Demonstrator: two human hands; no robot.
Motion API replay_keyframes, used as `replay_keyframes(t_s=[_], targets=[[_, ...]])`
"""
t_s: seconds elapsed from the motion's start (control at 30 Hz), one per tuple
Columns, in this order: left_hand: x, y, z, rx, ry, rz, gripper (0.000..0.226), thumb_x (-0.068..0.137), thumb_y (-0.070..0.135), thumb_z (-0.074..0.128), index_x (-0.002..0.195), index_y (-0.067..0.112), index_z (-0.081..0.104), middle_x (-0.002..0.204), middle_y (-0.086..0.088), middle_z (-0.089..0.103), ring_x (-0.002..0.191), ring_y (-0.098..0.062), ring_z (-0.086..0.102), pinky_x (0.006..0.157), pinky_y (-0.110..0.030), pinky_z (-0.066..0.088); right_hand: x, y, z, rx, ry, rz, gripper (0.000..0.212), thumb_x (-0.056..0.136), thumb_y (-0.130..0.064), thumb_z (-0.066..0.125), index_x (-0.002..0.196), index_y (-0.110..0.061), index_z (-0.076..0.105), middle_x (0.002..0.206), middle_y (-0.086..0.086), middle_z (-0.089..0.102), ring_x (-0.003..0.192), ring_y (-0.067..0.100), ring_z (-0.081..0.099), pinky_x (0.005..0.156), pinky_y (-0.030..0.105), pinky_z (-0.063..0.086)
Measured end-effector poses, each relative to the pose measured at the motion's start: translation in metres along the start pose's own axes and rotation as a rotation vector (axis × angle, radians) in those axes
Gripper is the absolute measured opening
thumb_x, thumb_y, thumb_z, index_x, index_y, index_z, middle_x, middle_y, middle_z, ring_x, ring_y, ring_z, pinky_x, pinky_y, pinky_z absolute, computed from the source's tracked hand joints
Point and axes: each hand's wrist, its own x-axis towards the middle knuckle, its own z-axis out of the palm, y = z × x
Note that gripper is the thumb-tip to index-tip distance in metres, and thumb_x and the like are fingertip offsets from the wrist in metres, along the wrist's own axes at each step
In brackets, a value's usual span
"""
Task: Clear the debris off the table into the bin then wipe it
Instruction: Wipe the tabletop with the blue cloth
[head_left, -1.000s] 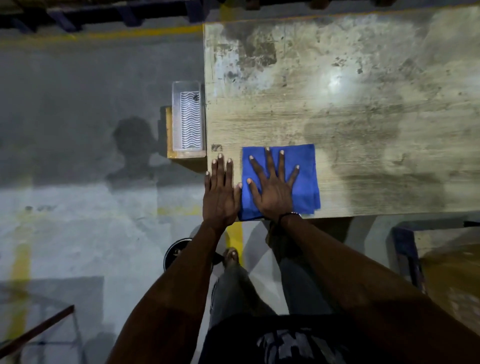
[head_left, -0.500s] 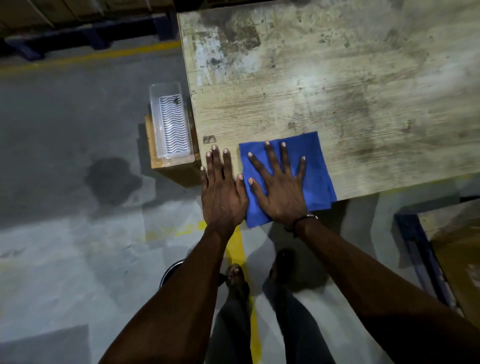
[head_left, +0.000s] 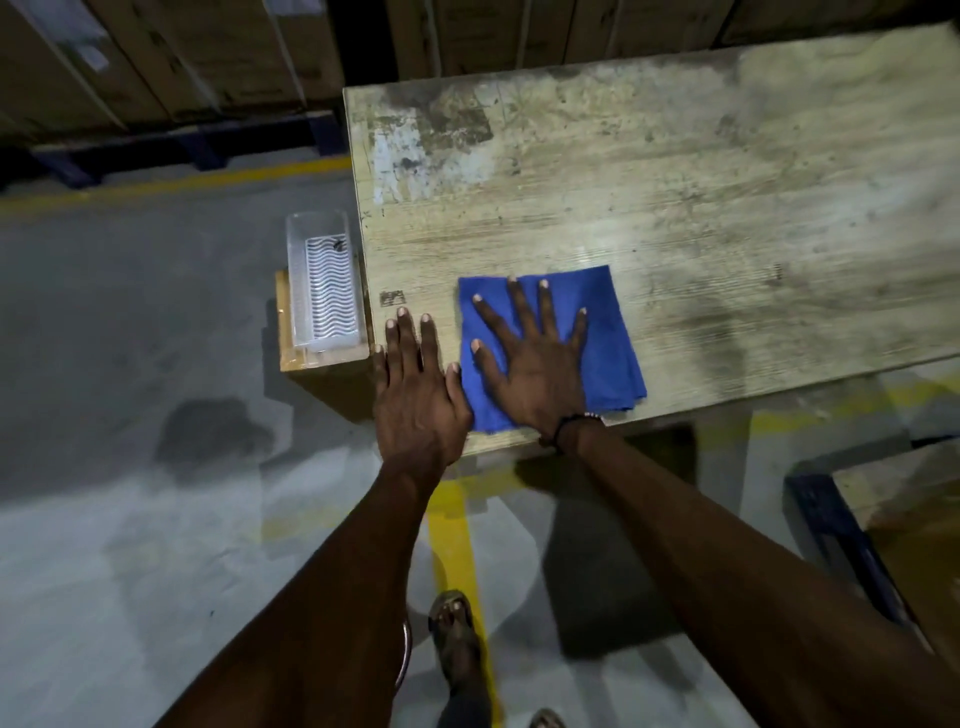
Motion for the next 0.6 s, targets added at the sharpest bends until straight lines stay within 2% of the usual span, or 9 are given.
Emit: replay_keyframes(t_s=[0.1, 0.2, 0.3, 0.37, 0.43, 0.5, 0.6], targets=[[0.003, -0.003, 0.000, -0.004, 0.018, 0.023, 0.071, 0.104, 0.041, 0.019, 0.167, 0.008, 0.018, 0.175, -0.013, 0.009, 0.163, -0.027, 0.008, 0.131, -0.048, 0.011, -0.014, 0.019, -0.005, 0.031, -0.008, -0.072, 0.060, 0.103, -0.066, 0.031, 0.160, -0.053, 0.019, 0.174, -0.010, 0.009, 0.162, 0.023, -0.001, 0.121, 0.071, 0.002], [0.002, -0.005, 0.001, -0.040, 0.033, 0.036, 0.071, 0.104, 0.043, 0.021, 0.166, 0.008, 0.020, 0.175, -0.012, 0.012, 0.163, -0.026, 0.010, 0.131, -0.045, 0.009, 0.002, 0.059, -0.013, 0.040, -0.003, 0.044, 0.059, 0.101, -0.068, 0.031, 0.158, -0.057, 0.019, 0.173, -0.013, 0.010, 0.161, 0.023, 0.000, 0.120, 0.074, 0.000], [0.003, -0.007, 0.001, -0.065, 0.036, 0.047, 0.072, 0.104, 0.045, 0.023, 0.167, 0.009, 0.019, 0.175, -0.011, 0.011, 0.163, -0.025, 0.008, 0.131, -0.045, 0.006, 0.019, 0.080, -0.017, 0.045, 0.001, 0.160, 0.059, 0.101, -0.067, 0.030, 0.158, -0.055, 0.021, 0.174, -0.010, 0.009, 0.161, 0.033, 0.000, 0.116, 0.079, -0.001], [0.004, -0.007, 0.000, -0.065, 0.046, 0.048, 0.073, 0.103, 0.046, 0.022, 0.167, 0.009, 0.019, 0.175, -0.011, 0.012, 0.162, -0.025, 0.010, 0.131, -0.045, 0.006, 0.018, 0.067, -0.013, 0.058, 0.015, 0.194, 0.059, 0.102, -0.066, 0.030, 0.159, -0.054, 0.020, 0.174, -0.007, 0.010, 0.159, 0.040, -0.003, 0.113, 0.082, -0.003], [0.003, -0.005, -0.001, -0.060, 0.047, 0.044, 0.074, 0.102, 0.046, 0.020, 0.166, 0.008, 0.022, 0.175, -0.012, 0.014, 0.162, -0.026, 0.013, 0.131, -0.045, 0.009, 0.000, 0.039, -0.007, 0.020, 0.050, 0.136, 0.059, 0.102, -0.065, 0.030, 0.160, -0.053, 0.021, 0.174, -0.005, 0.015, 0.159, 0.042, 0.000, 0.113, 0.082, -0.001], [0.002, -0.004, -0.001, -0.044, 0.059, 0.041, 0.074, 0.102, 0.045, 0.019, 0.166, 0.008, 0.024, 0.174, -0.013, 0.016, 0.162, -0.027, 0.014, 0.131, -0.045, 0.010, -0.028, 0.014, -0.001, -0.025, 0.062, -0.018, 0.059, 0.102, -0.065, 0.028, 0.160, -0.053, 0.020, 0.173, -0.008, 0.014, 0.160, 0.039, 0.000, 0.115, 0.078, -0.002], [0.001, -0.006, -0.002, -0.043, 0.064, 0.046, 0.072, 0.103, 0.045, 0.020, 0.165, 0.008, 0.025, 0.174, -0.013, 0.018, 0.161, -0.027, 0.016, 0.131, -0.046, 0.012, -0.034, 0.026, -0.004, 0.001, 0.018, -0.137, 0.057, 0.102, -0.067, 0.030, 0.158, -0.058, 0.019, 0.173, -0.014, 0.011, 0.161, 0.033, 0.000, 0.115, 0.075, -0.003]])
